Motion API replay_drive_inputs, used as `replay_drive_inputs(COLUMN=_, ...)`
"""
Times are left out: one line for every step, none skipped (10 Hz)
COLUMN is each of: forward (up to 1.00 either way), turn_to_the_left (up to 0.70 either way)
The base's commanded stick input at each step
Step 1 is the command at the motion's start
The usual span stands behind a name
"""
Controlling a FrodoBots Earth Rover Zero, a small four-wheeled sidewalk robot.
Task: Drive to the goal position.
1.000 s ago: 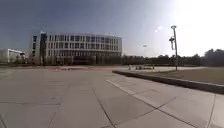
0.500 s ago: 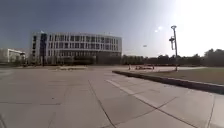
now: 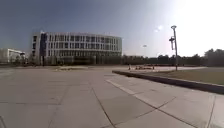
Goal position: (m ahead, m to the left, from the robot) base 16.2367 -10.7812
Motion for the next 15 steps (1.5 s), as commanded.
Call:
replay_drive_inputs(forward=0.05, turn_to_the_left=0.00)
replay_drive_inputs(forward=0.06, turn_to_the_left=0.00)
replay_drive_inputs(forward=0.06, turn_to_the_left=0.00)
replay_drive_inputs(forward=0.06, turn_to_the_left=0.00)
replay_drive_inputs(forward=0.06, turn_to_the_left=0.00)
replay_drive_inputs(forward=0.06, turn_to_the_left=0.00)
replay_drive_inputs(forward=0.06, turn_to_the_left=0.00)
replay_drive_inputs(forward=0.06, turn_to_the_left=0.00)
replay_drive_inputs(forward=0.06, turn_to_the_left=0.00)
replay_drive_inputs(forward=0.06, turn_to_the_left=0.00)
replay_drive_inputs(forward=0.06, turn_to_the_left=0.00)
replay_drive_inputs(forward=0.06, turn_to_the_left=0.00)
replay_drive_inputs(forward=0.06, turn_to_the_left=0.00)
replay_drive_inputs(forward=0.06, turn_to_the_left=0.00)
replay_drive_inputs(forward=0.06, turn_to_the_left=0.00)
